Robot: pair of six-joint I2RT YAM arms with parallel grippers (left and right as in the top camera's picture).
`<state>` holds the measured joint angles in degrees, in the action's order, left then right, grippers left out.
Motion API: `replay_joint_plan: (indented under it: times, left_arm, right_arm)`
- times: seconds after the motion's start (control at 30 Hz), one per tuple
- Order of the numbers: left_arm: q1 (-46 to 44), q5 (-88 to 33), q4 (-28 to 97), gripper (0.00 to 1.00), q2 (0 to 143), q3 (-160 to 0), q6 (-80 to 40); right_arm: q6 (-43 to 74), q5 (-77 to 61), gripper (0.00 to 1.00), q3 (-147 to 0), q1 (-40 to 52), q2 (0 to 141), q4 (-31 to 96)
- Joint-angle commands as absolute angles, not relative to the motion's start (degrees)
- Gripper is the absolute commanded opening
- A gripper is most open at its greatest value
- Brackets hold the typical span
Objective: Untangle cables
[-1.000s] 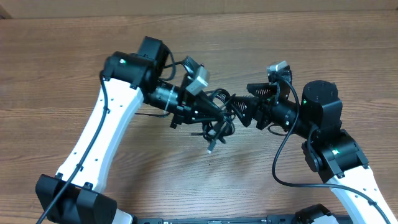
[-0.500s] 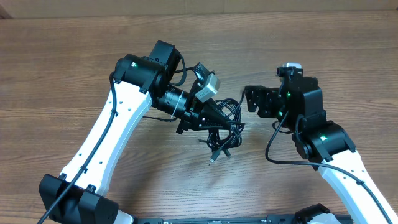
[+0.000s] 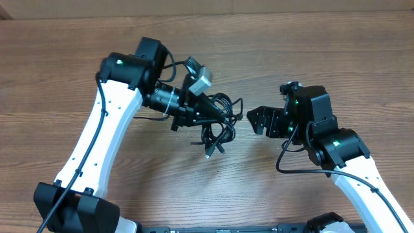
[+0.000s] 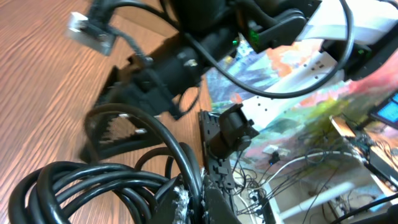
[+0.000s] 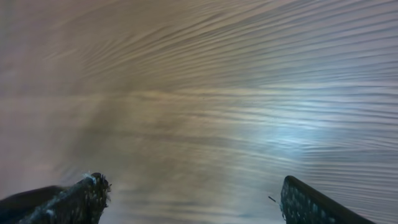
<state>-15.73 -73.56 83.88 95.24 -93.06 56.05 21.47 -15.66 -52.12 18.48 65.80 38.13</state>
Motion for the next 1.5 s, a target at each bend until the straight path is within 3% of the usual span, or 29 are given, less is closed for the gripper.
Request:
replay_joint_plan:
  times: [0.0,0.47,0.9,1.2,1.47]
  left_arm:
    - [-14.55,-73.91,84.18,0.04,93.60,-94.65,54.81]
    - [-14.15,-71.85,84.20,0.04,93.60,-94.65,53.45]
    - [-14.26,-71.96,83.92,0.04,93.60,-94.65,51.18]
    - [-14.26,-71.79,83.55,0.04,93.60,-94.65,51.16]
    - [-14.26,-71.81,83.53,0.04,93.62,-94.65,51.16]
  right_arm:
    - [17.23,-27.05,0.87,-52.58,18.59,64.75,37.39]
    - [16.01,-47.31,0.87,-52.58,18.63,62.02,28.16]
    - [16.38,-54.52,0.87,-52.58,18.63,62.04,23.94]
    - [16.23,-70.94,0.87,-52.58,18.70,62.04,14.81]
    - [16.23,-71.64,0.87,-52.58,19.55,62.04,14.48]
